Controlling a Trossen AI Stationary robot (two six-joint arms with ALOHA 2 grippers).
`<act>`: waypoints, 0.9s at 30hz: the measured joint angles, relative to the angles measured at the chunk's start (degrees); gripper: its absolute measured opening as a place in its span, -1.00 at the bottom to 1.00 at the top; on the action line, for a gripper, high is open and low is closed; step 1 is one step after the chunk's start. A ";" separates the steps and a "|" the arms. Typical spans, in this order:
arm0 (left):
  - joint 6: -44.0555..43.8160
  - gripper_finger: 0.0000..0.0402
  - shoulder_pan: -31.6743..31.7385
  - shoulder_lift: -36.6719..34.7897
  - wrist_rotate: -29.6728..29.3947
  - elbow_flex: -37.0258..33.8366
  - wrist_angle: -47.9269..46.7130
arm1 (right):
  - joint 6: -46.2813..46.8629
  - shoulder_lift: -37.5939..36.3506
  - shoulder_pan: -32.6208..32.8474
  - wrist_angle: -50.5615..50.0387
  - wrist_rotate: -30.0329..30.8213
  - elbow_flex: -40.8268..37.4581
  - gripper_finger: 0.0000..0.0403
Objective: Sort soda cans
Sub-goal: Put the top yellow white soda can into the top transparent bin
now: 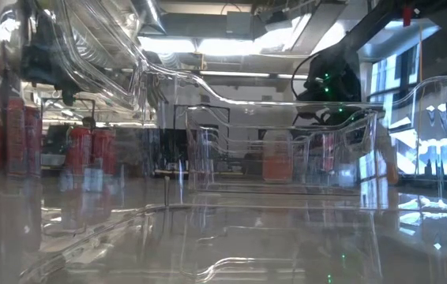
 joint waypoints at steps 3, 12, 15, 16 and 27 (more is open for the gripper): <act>0.02 -0.91 -0.01 -0.01 0.00 0.00 0.00 | 0.03 0.00 -0.06 0.12 0.95 0.00 0.71; 0.02 -0.91 -0.01 0.01 0.02 0.00 -0.02 | 4.81 -0.15 0.03 -0.53 3.34 -0.15 0.71; 0.04 -0.91 -0.01 0.01 0.00 0.00 -0.02 | 5.78 -0.56 0.03 -2.17 3.20 -0.13 0.71; 0.04 -0.91 -0.01 0.01 0.01 0.00 -0.02 | 5.84 -0.60 0.03 -2.79 3.07 -0.13 0.71; 0.45 -0.91 -0.01 0.00 0.00 0.00 -1.18 | 6.27 -1.22 -0.18 -5.82 3.31 0.79 0.71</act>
